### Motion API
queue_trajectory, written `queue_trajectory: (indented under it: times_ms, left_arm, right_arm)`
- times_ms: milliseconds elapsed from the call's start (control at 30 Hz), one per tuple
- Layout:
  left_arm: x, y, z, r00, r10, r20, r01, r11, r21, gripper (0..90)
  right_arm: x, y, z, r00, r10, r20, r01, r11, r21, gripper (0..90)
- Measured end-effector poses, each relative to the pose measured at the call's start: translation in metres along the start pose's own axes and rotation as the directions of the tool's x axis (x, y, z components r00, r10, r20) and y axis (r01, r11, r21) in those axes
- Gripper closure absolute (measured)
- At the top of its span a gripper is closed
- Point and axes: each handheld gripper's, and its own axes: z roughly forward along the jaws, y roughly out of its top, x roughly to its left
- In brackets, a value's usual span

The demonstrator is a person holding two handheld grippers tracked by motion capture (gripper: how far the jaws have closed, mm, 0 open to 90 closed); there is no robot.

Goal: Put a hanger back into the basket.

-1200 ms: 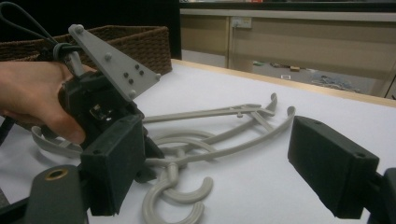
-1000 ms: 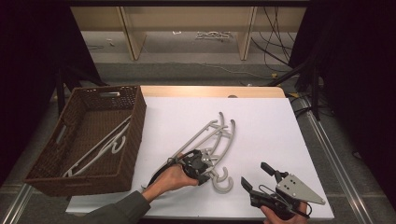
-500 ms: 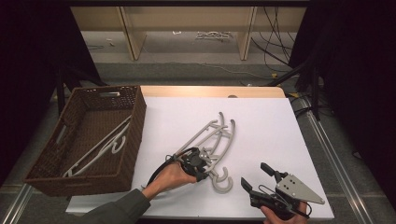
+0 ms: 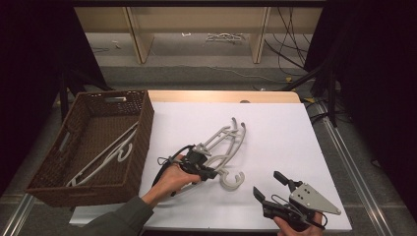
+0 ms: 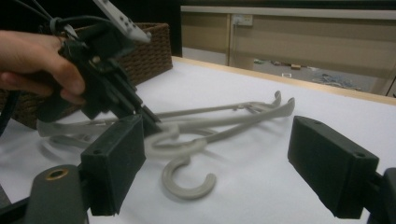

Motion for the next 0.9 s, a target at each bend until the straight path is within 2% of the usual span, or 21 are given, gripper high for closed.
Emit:
queue_trajectory:
  times_ms: [33, 67, 133, 167, 233, 267, 333, 367, 400, 433, 467, 500, 567, 600, 633, 667, 800, 833, 867, 900]
  left_arm:
    - [0.002, 0.0, -0.003, 0.9998, -0.022, 0.001, 0.022, 0.9993, -0.029, 81.5]
    - [0.002, 0.0, -0.003, 0.9998, -0.022, 0.001, 0.022, 0.9993, -0.029, 81.7]
    - [0.006, -0.001, -0.009, 0.9982, -0.057, 0.019, 0.058, 0.9963, -0.063, 81.7]
    - [0.008, -0.001, -0.012, 0.997, -0.076, 0.018, 0.077, 0.9939, -0.079, 81.7]
    - [0.012, -0.001, -0.016, 0.9949, -0.098, 0.023, 0.1, 0.9902, -0.097, 81.8]
    - [0.016, -0.001, -0.019, 0.992, -0.119, 0.043, 0.122, 0.9869, -0.105, 81.8]
    - [0.021, 0.0, -0.026, 0.9874, -0.148, 0.057, 0.155, 0.9773, -0.145, 81.8]
    - [0.021, 0.0, -0.026, 0.9874, -0.148, 0.057, 0.155, 0.9773, -0.145, 81.8]
    - [0.023, 0.001, -0.031, 0.9859, -0.155, 0.062, 0.163, 0.9732, -0.162, 81.9]
    - [0.023, 0.001, -0.031, 0.9859, -0.155, 0.062, 0.163, 0.9732, -0.162, 81.9]
    - [0.025, 0.002, -0.036, 0.9828, -0.17, 0.073, 0.181, 0.9665, -0.182, 82.0]
    - [0.026, 0.002, -0.038, 0.9813, -0.177, 0.075, 0.189, 0.9636, -0.189, 82.0]
    - [0.027, 0.002, -0.04, 0.9812, -0.178, 0.075, 0.19, 0.9616, -0.199, 82.1]
    - [0.029, 0.003, -0.045, 0.9799, -0.184, 0.076, 0.197, 0.9571, -0.213, 82.3]
    - [0.029, 0.003, -0.045, 0.9799, -0.184, 0.076, 0.197, 0.9571, -0.213, 82.3]
    - [0.032, 0.003, -0.048, 0.9759, -0.201, 0.086, 0.216, 0.9483, -0.233, 82.3]
    - [0.034, 0.004, -0.054, 0.976, -0.202, 0.082, 0.216, 0.9438, -0.25, 82.3]
    - [0.038, 0.006, -0.061, 0.9721, -0.211, 0.103, 0.231, 0.9324, -0.278, 82.3]
    - [0.04, 0.007, -0.066, 0.9718, -0.214, 0.099, 0.234, 0.9268, -0.294, 82.3]
    - [0.04, 0.007, -0.066, 0.9718, -0.214, 0.099, 0.234, 0.9268, -0.294, 82.3]
  right_arm:
    - [-0.001, -0.001, 0.001, 1.0, 0.001, -0.006, -0.001, 1.0, -0.005, 19.8]
    - [-0.001, -0.001, 0.001, 1.0, 0.001, -0.006, -0.001, 1.0, -0.005, 19.8]
    - [0.0, 0.0, 0.0, 1.0, 0.005, 0.002, -0.004, 1.0, -0.011, 19.9]
    - [0.0, 0.0, 0.001, 0.9999, 0.007, -0.011, -0.007, 1.0, -0.023, 19.9]
    - [0.0, 0.0, 0.001, 1.0, 0.002, -0.006, -0.002, 1.0, -0.004, 19.9]
    - [-0.001, -0.001, 0.001, 1.0, 0.002, -0.003, -0.002, 1.0, -0.002, 19.9]
    - [0.0, 0.0, 0.0, 1.0, 0.001, 0.002, -0.001, 1.0, 0.002, 20.0]
    - [0.0, 0.0, 0.0, 1.0, 0.001, 0.002, -0.001, 1.0, 0.002, 20.0]
    - [-0.001, -0.001, 0.002, 0.9999, 0.005, -0.01, -0.005, 1.0, -0.011, 20.0]
    - [-0.001, -0.001, 0.001, 1.0, 0.002, -0.002, -0.002, 1.0, -0.002, 20.0]
    - [-0.001, -0.001, 0.0, 1.0, 0.005, -0.001, -0.005, 1.0, -0.001, 20.0]
    - [0.0, -0.001, 0.001, 1.0, 0.005, 0.007, -0.005, 1.0, -0.02, 20.1]
    - [0.0, 0.0, 0.0, 1.0, 0.003, 0.003, -0.003, 1.0, -0.007, 20.0]
    - [-0.002, -0.001, 0.001, 1.0, 0.001, 0.005, 0.0, 1.0, -0.012, 20.0]
    - [-0.001, -0.002, 0.002, 0.9999, 0.014, -0.005, -0.014, 1.0, -0.018, 19.9]
    - [-0.001, -0.001, 0.001, 0.9999, 0.014, -0.002, -0.015, 1.0, -0.023, 20.0]
    - [-0.001, -0.001, 0.001, 1.0, 0.0, 0.006, 0.0, 1.0, -0.011, 20.0]
    - [-0.001, -0.001, 0.001, 1.0, 0.002, 0.007, -0.002, 1.0, -0.009, 20.0]
    - [-0.001, -0.001, 0.0, 1.0, 0.004, 0.008, -0.004, 1.0, -0.009, 20.0]
    - [-0.001, -0.001, 0.0, 1.0, 0.004, 0.008, -0.004, 1.0, -0.009, 20.0]
